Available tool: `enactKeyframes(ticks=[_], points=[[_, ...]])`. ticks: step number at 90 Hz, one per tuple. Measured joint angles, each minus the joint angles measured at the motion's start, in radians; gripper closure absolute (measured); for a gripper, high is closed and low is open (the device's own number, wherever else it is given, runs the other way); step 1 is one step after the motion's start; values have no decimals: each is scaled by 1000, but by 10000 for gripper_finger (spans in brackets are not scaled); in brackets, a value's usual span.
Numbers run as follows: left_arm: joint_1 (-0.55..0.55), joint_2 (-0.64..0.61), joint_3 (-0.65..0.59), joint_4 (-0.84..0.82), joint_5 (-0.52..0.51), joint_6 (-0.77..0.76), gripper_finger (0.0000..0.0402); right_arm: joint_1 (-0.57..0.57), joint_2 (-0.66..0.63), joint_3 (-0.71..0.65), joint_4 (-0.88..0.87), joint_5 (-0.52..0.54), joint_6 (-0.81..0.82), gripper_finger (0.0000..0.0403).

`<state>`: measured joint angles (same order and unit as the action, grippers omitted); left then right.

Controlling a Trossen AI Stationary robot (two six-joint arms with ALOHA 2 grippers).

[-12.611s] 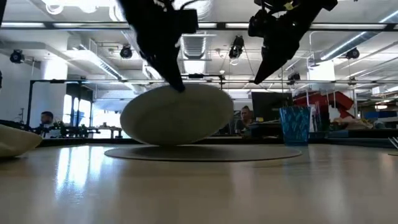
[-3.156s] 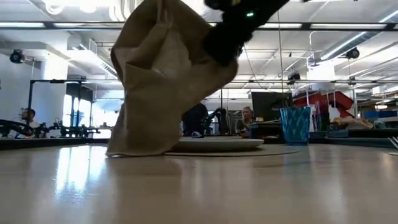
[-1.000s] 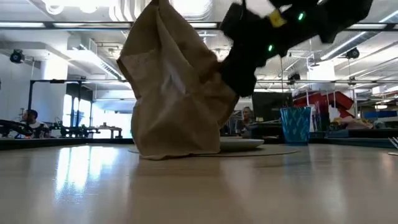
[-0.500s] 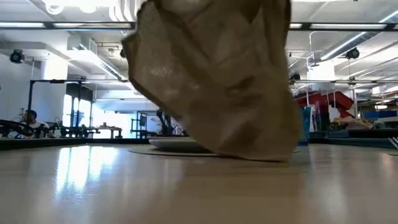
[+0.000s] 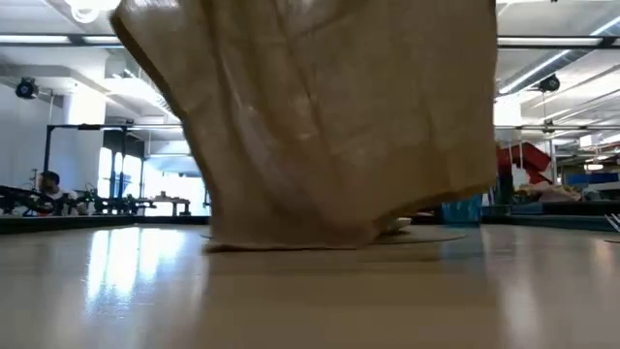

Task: Set table place
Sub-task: Fold the brown table napkin

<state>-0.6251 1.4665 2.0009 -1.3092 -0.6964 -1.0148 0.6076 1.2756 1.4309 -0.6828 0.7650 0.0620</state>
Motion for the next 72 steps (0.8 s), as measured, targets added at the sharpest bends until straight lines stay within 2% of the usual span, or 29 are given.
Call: enactKeyframes(ticks=[18, 33, 53, 72], points=[[-93, 77, 95, 34, -1, -42, 402, 63, 68, 160, -76, -43, 60, 403], [-141, 158, 193, -17, -2, -75, 402, 98, 82, 235, -145, -68, 169, 403], [-173, 254, 353, -260, -2, -238, 402, 130, 80, 237, -227, -70, 287, 403], [-129, 237, 312, -263, -20, -179, 402, 67, 80, 159, -360, -16, 390, 403]])
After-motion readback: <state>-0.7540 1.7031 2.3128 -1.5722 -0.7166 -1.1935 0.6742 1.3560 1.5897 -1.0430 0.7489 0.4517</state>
